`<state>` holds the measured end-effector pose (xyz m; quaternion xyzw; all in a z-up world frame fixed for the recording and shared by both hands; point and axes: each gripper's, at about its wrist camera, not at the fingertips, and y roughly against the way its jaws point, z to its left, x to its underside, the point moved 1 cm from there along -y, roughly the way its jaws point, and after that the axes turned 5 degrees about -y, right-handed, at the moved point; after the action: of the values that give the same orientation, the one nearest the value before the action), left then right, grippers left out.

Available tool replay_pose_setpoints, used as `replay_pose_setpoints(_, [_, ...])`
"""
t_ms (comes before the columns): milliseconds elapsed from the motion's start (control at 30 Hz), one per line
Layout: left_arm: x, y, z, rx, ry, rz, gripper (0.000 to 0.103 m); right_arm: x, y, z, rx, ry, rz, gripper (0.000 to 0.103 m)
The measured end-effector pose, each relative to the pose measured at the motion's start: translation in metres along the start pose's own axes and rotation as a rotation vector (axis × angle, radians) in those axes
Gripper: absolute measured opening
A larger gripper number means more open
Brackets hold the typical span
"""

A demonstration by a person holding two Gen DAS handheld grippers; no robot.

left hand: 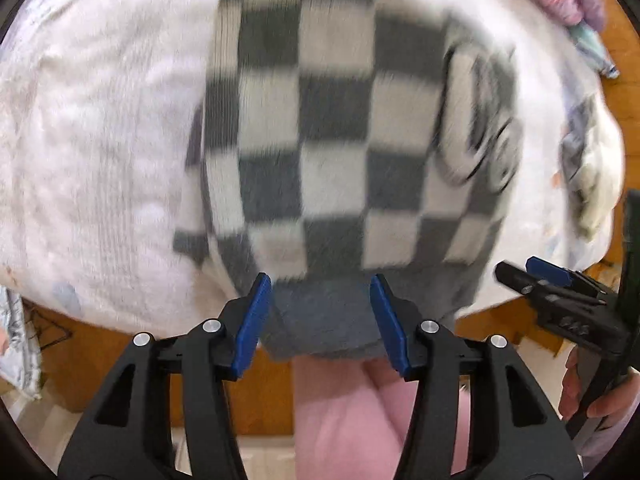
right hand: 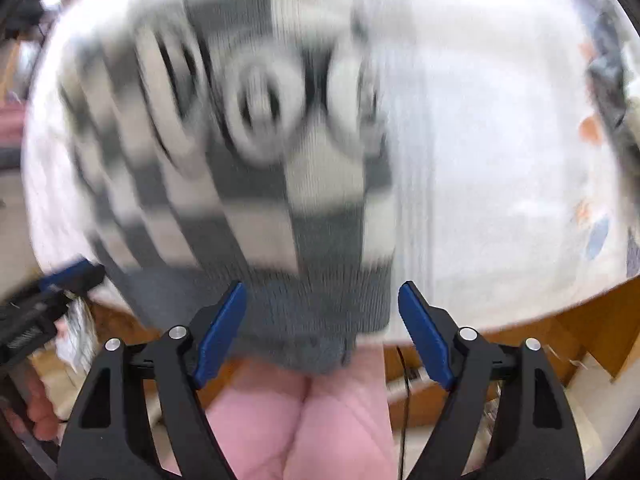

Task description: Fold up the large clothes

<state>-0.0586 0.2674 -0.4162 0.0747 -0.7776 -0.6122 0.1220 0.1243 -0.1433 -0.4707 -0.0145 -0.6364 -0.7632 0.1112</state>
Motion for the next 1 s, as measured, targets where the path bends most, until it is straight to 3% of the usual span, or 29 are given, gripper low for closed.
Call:
replay_pose_setpoints(33, [-0.006,0.009,-0.001,0.008,-0.005,-0.035,0.052,-0.007,0.021,-0.003,-0.052,-0.001,-0.071,0.074])
replay_pose_setpoints(100, [-0.026,0.030,0.005,0.002,-0.004,-0.100,0.052,-0.030,0.049,0.000,-0.096,-0.010,-0.195,0.051])
replay_pose_setpoints(133, [-0.038,0.037,0.001,0.010,0.002,-0.138,0.044,-0.043,0.055,0.003,-0.123,-0.015,-0.232,0.022])
replay_pose_setpoints(167, [-0.054,0.043,-0.009,0.027,0.011,-0.175,0.033,-0.056,0.059,0.002,-0.159,-0.022,-0.246,0.004])
replay_pose_setpoints(267, [-0.091,0.044,-0.024,0.070,0.036,-0.218,0.015,-0.083,0.053,0.019,-0.196,-0.018,-0.252,0.000])
replay_pose_setpoints(367, [-0.123,0.026,-0.039,0.099,0.042,-0.215,0.015,-0.095,0.026,0.041,-0.161,0.039,-0.201,0.000])
replay_pose_setpoints(467, [-0.147,-0.037,-0.036,0.031,0.076,-0.067,0.014,-0.101,-0.024,0.040,-0.107,0.016,-0.106,0.000])
replay_pose_setpoints(567, [-0.156,-0.080,-0.021,0.039,0.202,-0.019,0.013,-0.112,-0.046,0.043,-0.084,0.007,-0.081,0.000])
replay_pose_setpoints(700, [-0.163,-0.073,-0.022,0.046,0.146,0.030,0.011,-0.112,-0.045,0.059,0.014,0.042,-0.052,0.000])
replay_pose_setpoints(800, [-0.163,-0.064,-0.017,0.092,0.159,0.031,0.015,-0.109,-0.033,0.046,-0.064,-0.016,-0.040,0.002])
replay_pose_setpoints(833, [-0.162,-0.060,-0.015,0.106,0.175,0.036,0.023,-0.107,-0.027,0.037,-0.100,-0.035,-0.033,0.004])
replay_pose_setpoints(900, [-0.155,-0.052,-0.008,0.111,0.198,0.055,0.056,-0.102,-0.017,0.023,-0.108,-0.070,0.000,0.025])
replay_pose_setpoints(933, [-0.152,-0.048,-0.007,0.113,0.200,0.054,0.075,-0.102,-0.015,0.025,-0.096,-0.088,0.012,0.046])
replay_pose_setpoints(1000, [-0.139,-0.038,-0.008,0.083,0.189,0.038,0.078,-0.096,0.001,0.019,-0.127,-0.129,0.005,0.075])
